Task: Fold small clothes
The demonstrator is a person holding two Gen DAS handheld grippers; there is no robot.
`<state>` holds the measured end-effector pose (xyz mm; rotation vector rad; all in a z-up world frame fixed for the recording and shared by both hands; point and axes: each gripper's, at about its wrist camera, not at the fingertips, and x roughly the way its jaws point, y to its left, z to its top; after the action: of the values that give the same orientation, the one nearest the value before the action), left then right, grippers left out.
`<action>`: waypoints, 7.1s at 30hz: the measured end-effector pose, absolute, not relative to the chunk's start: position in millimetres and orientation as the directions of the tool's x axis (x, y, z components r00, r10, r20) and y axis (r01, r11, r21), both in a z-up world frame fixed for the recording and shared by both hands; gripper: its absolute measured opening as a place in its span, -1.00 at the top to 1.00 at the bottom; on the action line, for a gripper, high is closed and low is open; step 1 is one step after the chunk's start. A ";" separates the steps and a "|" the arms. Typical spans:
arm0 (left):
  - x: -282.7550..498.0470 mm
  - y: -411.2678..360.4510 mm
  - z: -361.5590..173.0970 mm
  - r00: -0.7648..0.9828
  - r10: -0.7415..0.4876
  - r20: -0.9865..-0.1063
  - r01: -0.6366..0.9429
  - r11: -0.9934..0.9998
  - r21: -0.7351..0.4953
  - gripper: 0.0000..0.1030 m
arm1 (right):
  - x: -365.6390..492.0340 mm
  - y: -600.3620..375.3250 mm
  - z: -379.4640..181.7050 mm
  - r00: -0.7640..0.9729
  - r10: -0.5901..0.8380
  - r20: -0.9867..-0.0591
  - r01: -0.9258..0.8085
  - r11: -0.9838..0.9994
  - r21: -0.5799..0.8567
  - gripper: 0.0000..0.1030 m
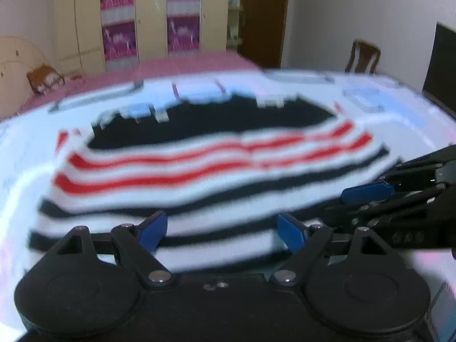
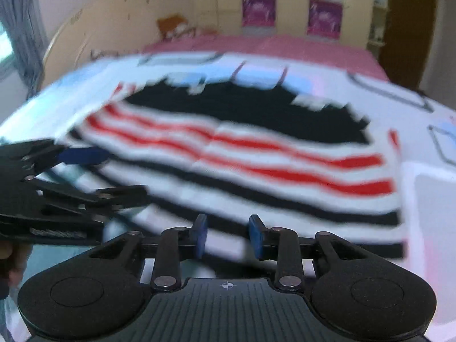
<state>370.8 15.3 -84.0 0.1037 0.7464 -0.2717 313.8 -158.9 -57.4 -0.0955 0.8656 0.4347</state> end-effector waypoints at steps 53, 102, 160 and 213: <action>352.1 97.9 -84.4 0.712 -0.019 -0.702 0.037 0.999 0.010 -0.56 | 291.7 -250.3 -66.2 0.621 0.124 -0.774 -0.195 0.981 0.001 0.36; 385.8 167.4 -83.0 0.881 -0.212 -0.424 -0.185 0.668 -0.720 0.67 | 382.2 -148.3 -64.7 0.586 0.447 -0.676 -0.257 0.894 0.368 1.00; 476.2 -12.5 -61.3 0.597 -0.499 -0.628 0.398 0.864 -0.308 0.10 | 341.7 -381.8 -18.9 0.712 0.417 -0.565 -0.004 0.807 0.591 -0.14; 389.3 -28.6 -58.6 0.583 -0.382 -0.717 0.474 0.877 -0.081 0.17 | 267.6 -334.8 5.1 0.639 0.350 -0.685 -0.260 0.936 0.237 0.79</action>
<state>389.3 -28.6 -58.6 0.1244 0.8058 -0.5010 267.6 -334.8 5.1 0.1200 0.8058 0.3490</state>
